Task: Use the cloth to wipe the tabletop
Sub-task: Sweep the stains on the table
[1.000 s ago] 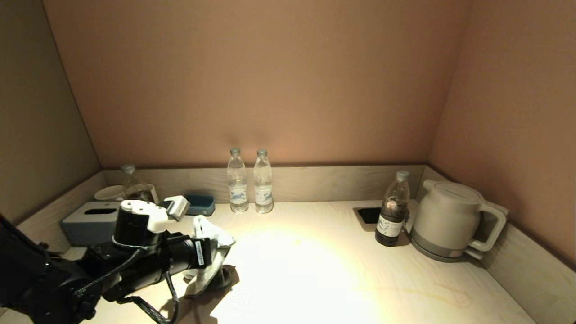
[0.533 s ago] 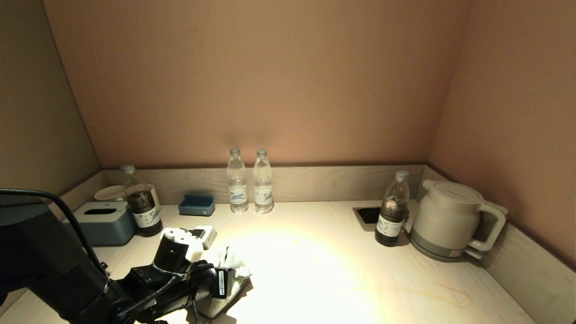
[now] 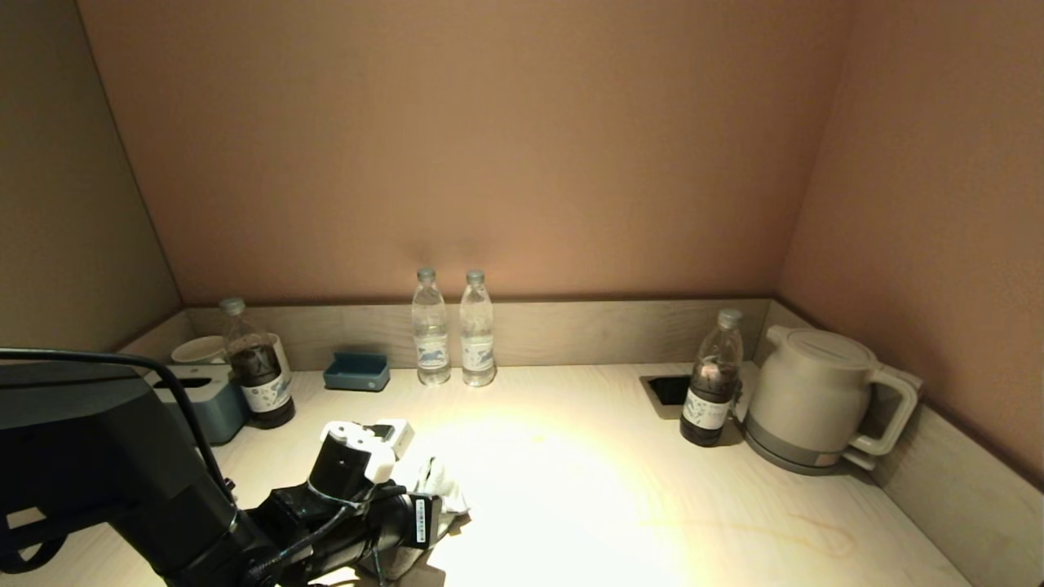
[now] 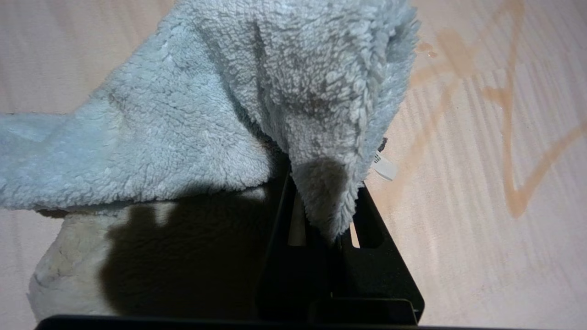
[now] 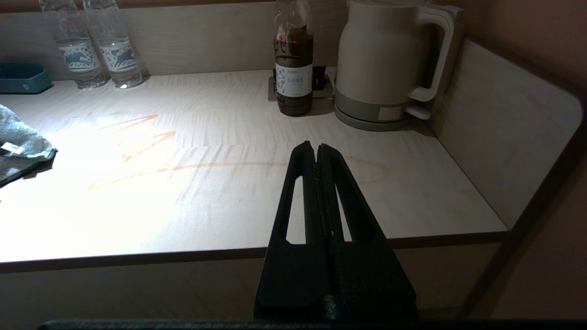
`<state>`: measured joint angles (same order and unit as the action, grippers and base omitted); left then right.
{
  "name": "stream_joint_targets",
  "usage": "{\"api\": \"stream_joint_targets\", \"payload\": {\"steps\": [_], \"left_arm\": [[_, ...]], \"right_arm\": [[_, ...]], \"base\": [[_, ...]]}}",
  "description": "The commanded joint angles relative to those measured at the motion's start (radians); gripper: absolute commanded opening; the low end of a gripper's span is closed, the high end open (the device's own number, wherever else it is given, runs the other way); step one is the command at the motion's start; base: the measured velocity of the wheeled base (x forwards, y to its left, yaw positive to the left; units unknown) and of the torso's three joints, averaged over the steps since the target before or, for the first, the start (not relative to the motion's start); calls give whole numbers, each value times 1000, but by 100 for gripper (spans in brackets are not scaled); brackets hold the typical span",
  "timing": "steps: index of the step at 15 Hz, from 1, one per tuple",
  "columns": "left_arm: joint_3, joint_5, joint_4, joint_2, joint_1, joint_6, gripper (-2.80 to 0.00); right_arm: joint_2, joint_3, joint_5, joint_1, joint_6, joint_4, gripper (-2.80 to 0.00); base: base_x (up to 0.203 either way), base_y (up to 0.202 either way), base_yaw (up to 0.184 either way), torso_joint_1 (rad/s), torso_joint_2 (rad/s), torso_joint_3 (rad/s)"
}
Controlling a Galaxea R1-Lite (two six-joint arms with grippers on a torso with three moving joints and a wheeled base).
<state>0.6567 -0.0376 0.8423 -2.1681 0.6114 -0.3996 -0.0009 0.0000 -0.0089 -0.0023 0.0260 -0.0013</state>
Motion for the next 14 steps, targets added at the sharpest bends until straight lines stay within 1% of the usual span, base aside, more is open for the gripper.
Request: {"api": "stream_joint_targets", "payload": {"steps": [1, 3, 5, 8, 10, 14], "left_arm": [[9, -8, 3, -19, -16, 1, -280], [23, -20, 4, -56, -17, 7, -280], [67, -39, 2, -91, -10, 13, -280], [115, -45, -37, -98, -9, 24, -280], [203, -45, -100, -98, -3, 33, -280], [391, -45, -225, -119, 38, 29, -280]], "right_arm": [[1, 0, 0, -1, 0, 0, -280], [1, 0, 0, 1, 0, 0, -280], [1, 0, 0, -1, 0, 0, -280], [1, 0, 0, -1, 0, 0, -280], [1, 0, 0, -1, -1, 0, -280], [1, 0, 0, -1, 0, 0, -280]], "base": [[0, 0, 0, 0, 0, 0], [0, 0, 0, 0, 0, 0], [0, 0, 0, 0, 0, 0], [0, 0, 0, 0, 0, 0], [0, 0, 0, 0, 0, 0], [0, 0, 0, 0, 0, 0]]}}
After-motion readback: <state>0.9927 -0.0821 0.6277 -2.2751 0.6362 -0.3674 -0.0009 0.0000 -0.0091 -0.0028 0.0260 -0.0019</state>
